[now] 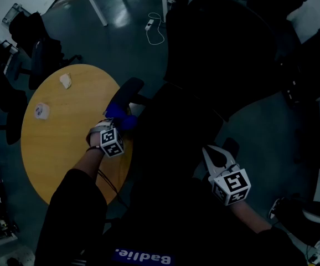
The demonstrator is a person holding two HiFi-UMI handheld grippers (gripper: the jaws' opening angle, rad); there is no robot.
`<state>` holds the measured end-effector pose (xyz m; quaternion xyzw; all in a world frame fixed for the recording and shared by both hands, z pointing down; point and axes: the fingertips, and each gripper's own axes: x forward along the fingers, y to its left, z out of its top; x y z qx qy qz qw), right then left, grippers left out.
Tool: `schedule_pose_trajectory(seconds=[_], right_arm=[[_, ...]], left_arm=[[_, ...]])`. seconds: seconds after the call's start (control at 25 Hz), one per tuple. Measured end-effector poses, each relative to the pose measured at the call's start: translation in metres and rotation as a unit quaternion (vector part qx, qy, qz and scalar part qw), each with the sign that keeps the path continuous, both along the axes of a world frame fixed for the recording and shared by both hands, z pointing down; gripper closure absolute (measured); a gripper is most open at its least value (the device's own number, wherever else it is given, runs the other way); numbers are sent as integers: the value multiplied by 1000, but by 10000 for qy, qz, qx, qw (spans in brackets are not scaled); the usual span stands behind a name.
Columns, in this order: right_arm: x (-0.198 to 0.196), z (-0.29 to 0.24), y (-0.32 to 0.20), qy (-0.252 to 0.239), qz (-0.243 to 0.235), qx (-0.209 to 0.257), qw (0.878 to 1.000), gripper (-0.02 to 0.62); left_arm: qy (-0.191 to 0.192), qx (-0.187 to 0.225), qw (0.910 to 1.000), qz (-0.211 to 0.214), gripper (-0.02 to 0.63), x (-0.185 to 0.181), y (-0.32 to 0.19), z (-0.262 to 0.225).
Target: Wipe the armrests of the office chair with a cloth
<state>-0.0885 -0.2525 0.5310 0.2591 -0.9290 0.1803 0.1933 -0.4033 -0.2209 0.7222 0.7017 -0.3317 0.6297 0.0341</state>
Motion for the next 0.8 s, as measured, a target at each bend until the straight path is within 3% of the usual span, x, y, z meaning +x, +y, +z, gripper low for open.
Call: schedule_pose_trajectory(seconds=[0.28,0.52,0.8], right_arm=[[15,-10,7,-135,-154,142,9997,591],[33,-15,9,-304,-146,167,9993,591],[63,-17,5,-422,130,173,9989,591]], left_arm=[[491,181,9930,-1056,485,10,27,-13],[1092,483,9748,-1886,483,36,35,-33],[1798,760,9668,-1650,483,117,13,-52]])
